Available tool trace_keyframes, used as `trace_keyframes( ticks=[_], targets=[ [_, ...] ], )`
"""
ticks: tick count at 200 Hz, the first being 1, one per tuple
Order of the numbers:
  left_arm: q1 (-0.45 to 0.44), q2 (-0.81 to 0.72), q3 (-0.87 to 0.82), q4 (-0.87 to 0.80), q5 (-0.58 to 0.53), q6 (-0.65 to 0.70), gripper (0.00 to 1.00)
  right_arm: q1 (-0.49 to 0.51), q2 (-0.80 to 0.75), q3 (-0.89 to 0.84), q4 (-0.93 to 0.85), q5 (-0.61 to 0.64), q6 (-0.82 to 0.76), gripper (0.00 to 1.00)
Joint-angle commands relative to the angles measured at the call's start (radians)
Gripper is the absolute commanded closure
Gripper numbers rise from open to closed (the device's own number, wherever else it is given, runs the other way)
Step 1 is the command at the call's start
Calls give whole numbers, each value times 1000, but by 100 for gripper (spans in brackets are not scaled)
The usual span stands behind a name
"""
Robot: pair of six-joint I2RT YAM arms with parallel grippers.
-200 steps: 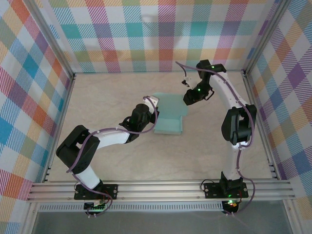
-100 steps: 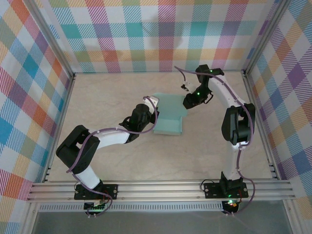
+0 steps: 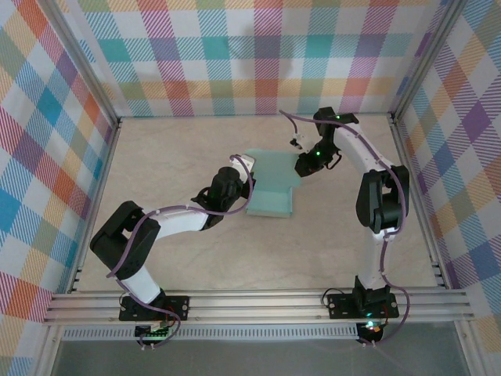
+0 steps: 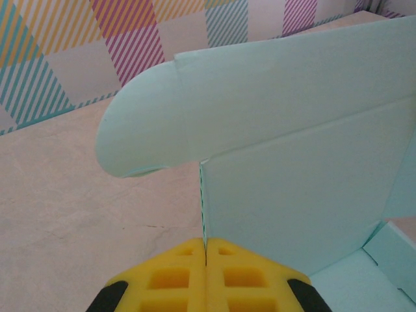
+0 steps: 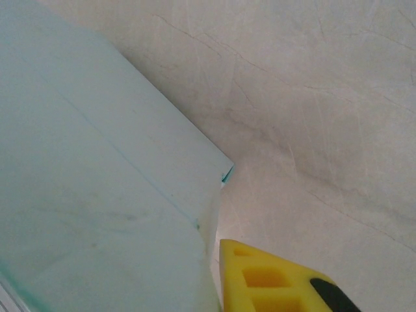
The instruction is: Fold the paper box
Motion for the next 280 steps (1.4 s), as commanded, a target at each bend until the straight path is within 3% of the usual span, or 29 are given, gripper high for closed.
trace_keyframes(
  ticks=[1, 17, 30, 49, 62, 74, 121, 137, 139, 146, 172, 190, 226, 246, 280],
  targets=[
    [-5, -15, 9, -5, 1, 13, 100, 2, -43, 17, -14, -35, -10, 99],
    [-5, -13, 8, -4, -1, 13, 100, 4, -43, 16, -20, -34, -9, 100],
    [-5, -13, 7, -1, 2, 13, 100, 4, -50, 8, -16, -31, -4, 90],
    [-6, -15, 6, 0, 1, 12, 100, 4, -60, 9, -15, -25, 1, 87],
    [-5, -15, 5, 2, 0, 12, 100, 4, -69, 9, -13, -23, 4, 90],
    [-5, -16, 5, -1, -1, 12, 100, 4, -74, 7, -9, -22, 8, 100],
    [-6, -21, -1, 4, -2, 1, 100, 4, -68, -8, -1, -6, 18, 100],
    [-4, -28, 7, -16, 13, -14, 87, 5, -102, -51, 74, 13, 47, 100],
    [-4, -29, 10, -20, 15, -15, 79, 5, -106, -60, 85, 15, 50, 100],
    [-4, -34, 19, -39, 29, -18, 61, 7, -126, -86, 125, 26, 63, 100],
    [-2, -65, 47, -125, 84, -17, 44, 12, -177, -153, 211, 51, 72, 100],
    [21, -114, 79, -237, 175, -36, 34, 14, -195, -169, 215, 71, 62, 100],
    [120, -196, 195, -577, 412, 39, 26, 18, -207, -169, 178, 80, 20, 100],
    [182, -184, 321, -810, 522, 127, 25, 22, -210, -167, 160, 84, -7, 100],
    [251, -71, 555, -1113, 578, 251, 30, 31, -209, -160, 140, 89, -35, 100]
  ],
)
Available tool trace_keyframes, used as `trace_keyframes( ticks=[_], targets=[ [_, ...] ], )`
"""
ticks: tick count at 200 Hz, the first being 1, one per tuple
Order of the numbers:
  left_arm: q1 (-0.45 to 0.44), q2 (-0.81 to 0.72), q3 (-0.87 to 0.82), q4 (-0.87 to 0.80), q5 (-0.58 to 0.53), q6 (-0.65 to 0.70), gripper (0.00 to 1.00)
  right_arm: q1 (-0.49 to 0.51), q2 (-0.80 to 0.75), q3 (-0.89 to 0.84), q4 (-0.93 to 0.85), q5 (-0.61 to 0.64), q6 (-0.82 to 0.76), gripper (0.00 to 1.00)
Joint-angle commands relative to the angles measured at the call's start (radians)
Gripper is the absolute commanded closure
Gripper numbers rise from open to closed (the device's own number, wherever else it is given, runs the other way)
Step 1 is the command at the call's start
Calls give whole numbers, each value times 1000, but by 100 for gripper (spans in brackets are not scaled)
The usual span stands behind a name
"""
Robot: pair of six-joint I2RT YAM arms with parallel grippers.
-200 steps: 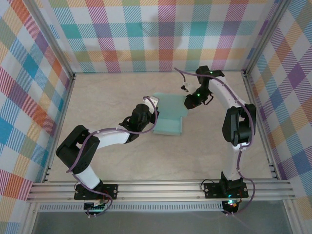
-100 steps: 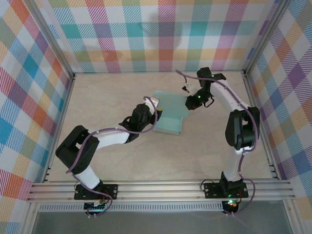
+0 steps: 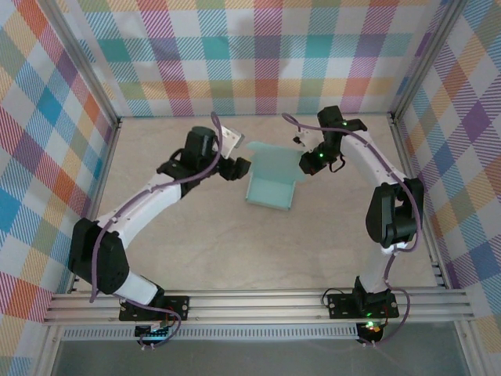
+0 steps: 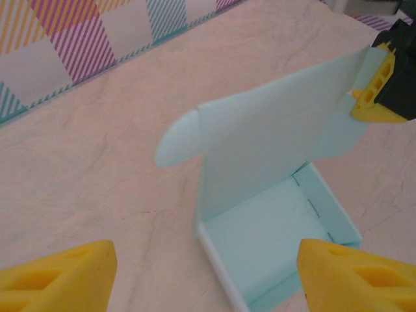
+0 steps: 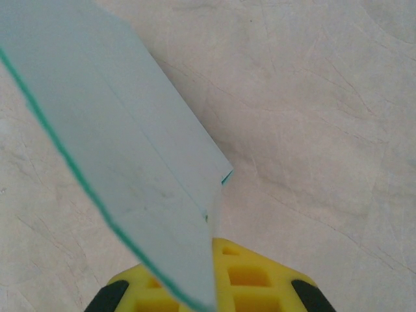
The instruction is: Fold the paper box
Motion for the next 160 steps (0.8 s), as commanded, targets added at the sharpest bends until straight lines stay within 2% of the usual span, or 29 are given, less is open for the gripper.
trace_keyframes(
  ticks=[1, 31, 60, 91, 120, 160],
  targets=[
    [33, 84, 141, -314, 117, 125, 31, 12, -29, 5, -36, -7, -48, 100],
    [39, 264, 394, -538, 150, 236, 35, 21, -26, 9, -53, 2, -62, 100],
    [37, 423, 591, -688, 149, 269, 51, 23, -24, 13, -64, 15, -63, 100],
    [34, 494, 680, -730, 157, 279, 59, 29, -21, 16, -75, 19, -69, 100],
    [24, 554, 758, -807, 190, 306, 62, 32, -19, 19, -83, 8, -76, 100],
    [6, 576, 786, -831, 187, 318, 70, 41, -18, 17, -94, -4, -88, 100]
  ],
)
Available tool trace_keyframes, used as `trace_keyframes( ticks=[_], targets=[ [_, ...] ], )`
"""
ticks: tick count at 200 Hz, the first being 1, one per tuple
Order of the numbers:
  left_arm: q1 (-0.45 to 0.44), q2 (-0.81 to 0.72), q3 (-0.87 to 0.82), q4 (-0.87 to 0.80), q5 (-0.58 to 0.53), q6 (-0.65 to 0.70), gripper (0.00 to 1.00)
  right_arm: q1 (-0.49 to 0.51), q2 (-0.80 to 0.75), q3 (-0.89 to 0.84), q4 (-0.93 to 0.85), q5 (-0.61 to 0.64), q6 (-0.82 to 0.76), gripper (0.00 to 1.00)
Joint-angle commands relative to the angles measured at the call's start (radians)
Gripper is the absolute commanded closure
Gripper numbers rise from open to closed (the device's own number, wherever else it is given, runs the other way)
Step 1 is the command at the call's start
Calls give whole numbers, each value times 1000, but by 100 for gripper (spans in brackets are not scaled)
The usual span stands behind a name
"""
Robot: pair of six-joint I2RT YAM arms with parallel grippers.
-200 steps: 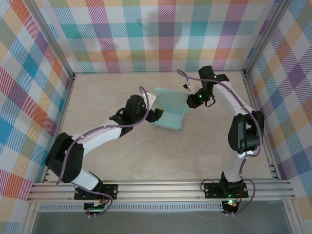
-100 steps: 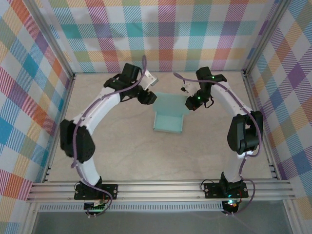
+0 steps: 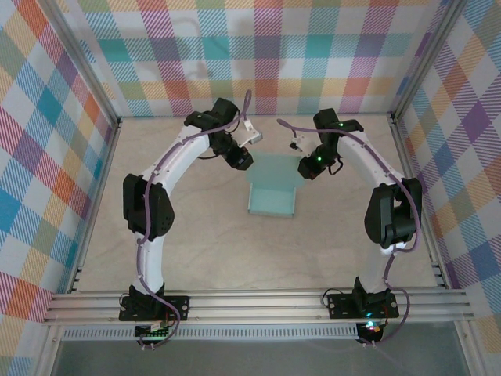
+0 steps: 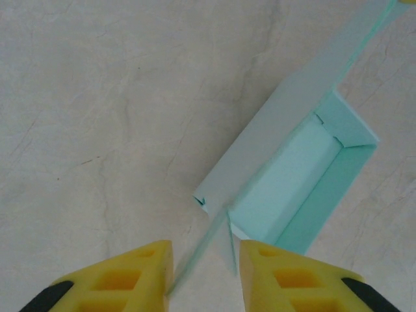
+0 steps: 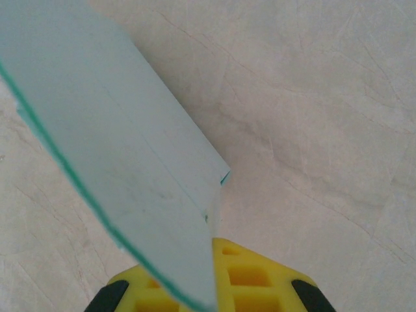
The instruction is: Fold the paper box
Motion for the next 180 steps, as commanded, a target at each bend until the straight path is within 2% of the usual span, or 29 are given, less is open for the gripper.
trace_keyframes(
  ticks=[1, 19, 68, 86, 107, 148, 180],
  targets=[
    [-20, 17, 34, -63, 27, 26, 70, 14, -18, 18, -32, -29, -26, 100],
    [-25, 26, 50, -66, 16, 23, 73, 15, -15, 21, -36, -28, -26, 100],
    [-42, 60, 76, -98, -9, 20, 74, 17, -14, 25, -38, -21, -18, 100],
    [-47, 66, 76, -109, -21, 23, 80, 17, -12, 27, -39, -17, -16, 100],
    [-47, 70, 74, -121, -38, 25, 82, 17, -12, 30, -38, -11, -11, 100],
    [-53, 67, 74, -127, -37, 20, 96, 17, -4, 39, -32, 0, 17, 100],
    [-62, 52, 67, -98, -51, -44, 100, 18, -13, 36, 23, 41, 101, 100]
  ],
)
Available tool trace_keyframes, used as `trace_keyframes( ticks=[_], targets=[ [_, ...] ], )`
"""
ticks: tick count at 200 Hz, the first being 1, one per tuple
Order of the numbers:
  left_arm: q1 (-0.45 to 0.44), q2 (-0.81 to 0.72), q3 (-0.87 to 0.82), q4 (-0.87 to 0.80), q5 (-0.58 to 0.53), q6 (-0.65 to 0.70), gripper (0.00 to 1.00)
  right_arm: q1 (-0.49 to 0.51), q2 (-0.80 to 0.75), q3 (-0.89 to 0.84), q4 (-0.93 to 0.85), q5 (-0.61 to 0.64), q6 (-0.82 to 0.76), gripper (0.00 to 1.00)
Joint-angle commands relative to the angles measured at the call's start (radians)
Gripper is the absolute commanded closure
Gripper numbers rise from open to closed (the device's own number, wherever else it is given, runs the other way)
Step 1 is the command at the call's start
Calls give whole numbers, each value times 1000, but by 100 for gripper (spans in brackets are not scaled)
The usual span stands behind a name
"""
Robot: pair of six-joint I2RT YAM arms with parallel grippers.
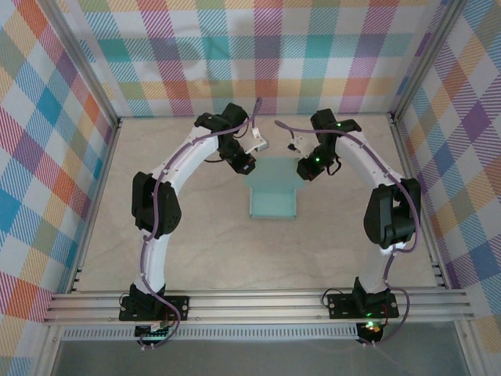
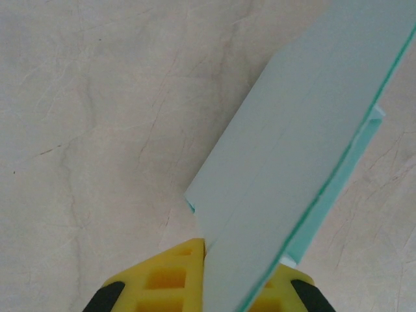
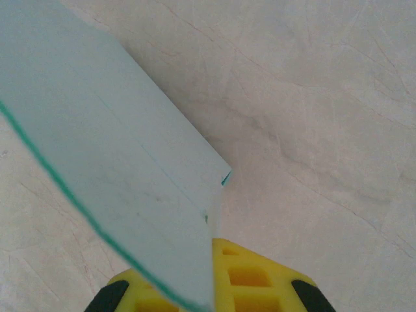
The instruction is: Fold the paper box
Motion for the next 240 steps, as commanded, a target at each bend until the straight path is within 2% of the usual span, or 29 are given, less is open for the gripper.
trace_keyframes(
  ticks=[1, 40, 85, 121, 174, 240],
  targets=[
    [-20, -11, 15, -14, -24, -54, 100, 7, -15, 27, 43, 20, 81, 100],
    [-45, -55, -51, 111, -86, -271, 100, 57, -94, -82, 221, 112, 245, 100],
    [-90, -110, -114, 253, -254, -528, 100, 136, -238, -280, 485, 245, 463, 100],
    [-90, -148, -148, 326, -314, -721, 100, 165, -299, -381, 589, 334, 591, 100],
    [-103, -213, -297, 485, -351, -784, 100, 219, -351, -481, 740, 475, 756, 100],
    [-130, -278, -487, 677, -444, -843, 100, 269, -340, -588, 900, 585, 865, 100]
  ],
)
